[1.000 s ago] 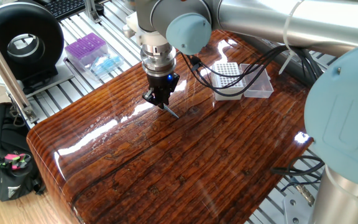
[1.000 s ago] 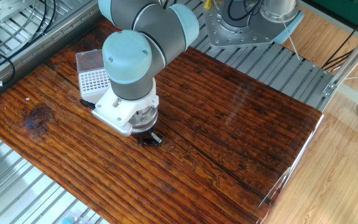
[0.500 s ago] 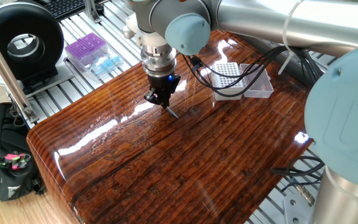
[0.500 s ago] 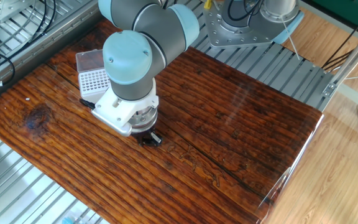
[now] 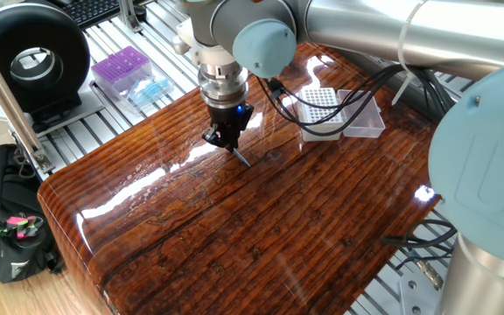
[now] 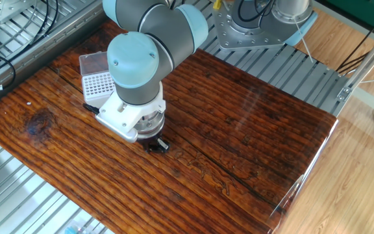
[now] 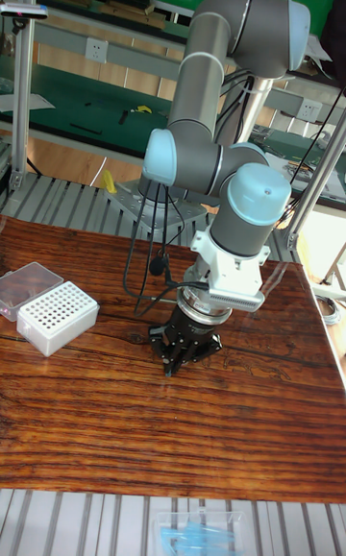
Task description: Insert a medium pipette tip into the holder for medium pipette tips
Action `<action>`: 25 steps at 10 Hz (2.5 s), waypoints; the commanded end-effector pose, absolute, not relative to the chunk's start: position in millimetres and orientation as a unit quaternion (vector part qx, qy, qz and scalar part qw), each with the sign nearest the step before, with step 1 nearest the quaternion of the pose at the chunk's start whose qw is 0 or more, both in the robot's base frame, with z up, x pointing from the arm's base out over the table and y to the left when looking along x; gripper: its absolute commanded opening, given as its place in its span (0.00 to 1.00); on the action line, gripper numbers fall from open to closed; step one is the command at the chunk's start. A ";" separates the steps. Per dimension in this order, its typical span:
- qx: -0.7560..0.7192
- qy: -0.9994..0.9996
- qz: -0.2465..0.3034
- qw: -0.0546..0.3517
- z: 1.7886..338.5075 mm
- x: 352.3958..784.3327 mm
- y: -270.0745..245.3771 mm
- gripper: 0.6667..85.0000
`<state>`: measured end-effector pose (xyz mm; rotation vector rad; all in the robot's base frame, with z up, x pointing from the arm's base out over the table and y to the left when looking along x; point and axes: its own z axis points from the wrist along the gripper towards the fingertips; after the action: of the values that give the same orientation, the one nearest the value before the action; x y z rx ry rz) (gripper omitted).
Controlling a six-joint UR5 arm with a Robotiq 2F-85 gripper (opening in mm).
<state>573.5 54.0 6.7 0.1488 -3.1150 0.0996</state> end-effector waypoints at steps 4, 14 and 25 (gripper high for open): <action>0.045 -0.998 0.032 0.001 7.6 580.0 52.2 0.21; 0.033 -0.999 0.021 0.002 7.2 579.5 57.4 0.26; 0.007 -0.999 0.031 0.000 7.5 580.2 52.0 0.06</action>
<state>580.0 51.8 6.6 0.0555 -3.1391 0.1059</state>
